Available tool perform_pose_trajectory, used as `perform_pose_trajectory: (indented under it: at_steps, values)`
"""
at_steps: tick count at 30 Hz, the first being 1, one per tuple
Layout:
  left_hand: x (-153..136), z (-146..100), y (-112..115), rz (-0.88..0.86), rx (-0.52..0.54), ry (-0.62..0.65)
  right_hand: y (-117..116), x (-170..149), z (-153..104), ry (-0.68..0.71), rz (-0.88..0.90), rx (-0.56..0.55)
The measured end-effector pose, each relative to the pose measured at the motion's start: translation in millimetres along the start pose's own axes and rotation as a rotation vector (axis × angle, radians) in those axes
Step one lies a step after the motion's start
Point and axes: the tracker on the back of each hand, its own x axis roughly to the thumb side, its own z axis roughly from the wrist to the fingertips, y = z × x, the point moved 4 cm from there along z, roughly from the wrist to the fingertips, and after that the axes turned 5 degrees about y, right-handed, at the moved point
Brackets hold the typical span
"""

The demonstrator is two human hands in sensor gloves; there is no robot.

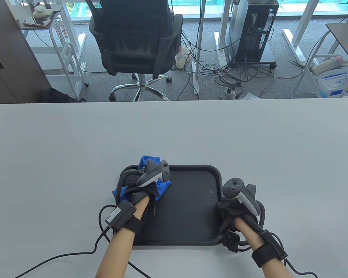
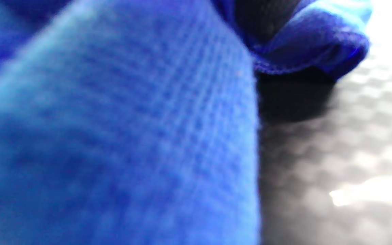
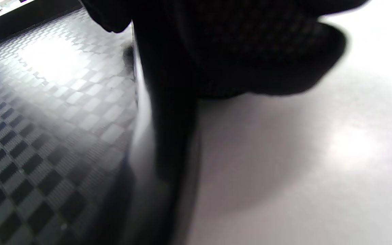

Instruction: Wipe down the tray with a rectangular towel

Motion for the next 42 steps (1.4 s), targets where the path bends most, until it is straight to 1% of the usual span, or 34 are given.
perform_pose_trajectory:
  at_steps: [3,5,13,16,19,21,24,27,29,30,32,34,36,37,38,39,42]
  values:
    - [-18.6,-2.5,4.9,-0.032,-0.006,-0.031,0.0,-0.1,0.1,0.001,0.001,0.001]
    - [-25.3,-3.8,7.0,-0.046,-0.006,-0.039,0.0,-0.1,0.1,0.0,0.0,0.0]
    - [-24.5,-4.1,10.0,-0.043,-0.004,-0.025,0.0,-0.4,0.3,-0.002,0.003,0.004]
    - [-26.4,-8.0,6.5,-0.061,-0.004,-0.016,0.0,-0.3,0.2,-0.001,0.0,0.004]
    - [-33.8,-20.7,-6.6,-0.142,0.028,0.005,0.1,-0.5,0.3,0.0,0.005,0.006]
    - [-44.0,-33.2,-19.7,-0.219,0.054,0.014,0.1,-0.4,0.2,-0.001,0.003,0.005]
    - [-70.0,-55.6,-46.4,-0.332,0.124,-0.008,0.3,-0.4,0.2,-0.001,0.001,0.004]
    - [-102.7,-76.5,-74.1,-0.388,0.221,-0.066,0.3,-0.3,0.3,-0.001,0.001,0.006]
    - [-123.5,-88.0,-87.9,-0.4,0.297,-0.118,0.3,-0.4,0.4,-0.001,0.003,0.007]
    - [-136.3,-93.7,-93.1,-0.409,0.345,-0.158,0.3,-0.4,0.5,-0.001,0.004,0.008]
    - [-154.1,-99.4,-94.9,-0.434,0.412,-0.215,0.3,-0.4,0.5,-0.001,0.006,0.008]
    - [-170.7,-101.5,-86.8,-0.474,0.488,-0.285,0.3,-0.4,0.6,-0.001,0.006,0.009]
    - [-184.3,-99.9,-65.1,-0.471,0.544,-0.367,0.3,-0.5,0.5,0.0,0.008,0.009]
    - [-187.6,-98.2,-53.8,-0.458,0.554,-0.399,0.3,-0.5,0.6,0.0,0.009,0.009]
    - [-190.7,-93.9,-35.6,-0.438,0.535,-0.425,0.3,-0.5,0.7,-0.001,0.009,0.01]
    - [-191.5,-91.0,-23.8,-0.429,0.499,-0.426,0.3,-0.5,0.6,-0.001,0.009,0.01]
    - [-191.6,-82.3,24.1,-0.424,0.332,-0.408,0.5,-0.5,0.6,-0.002,0.005,0.007]
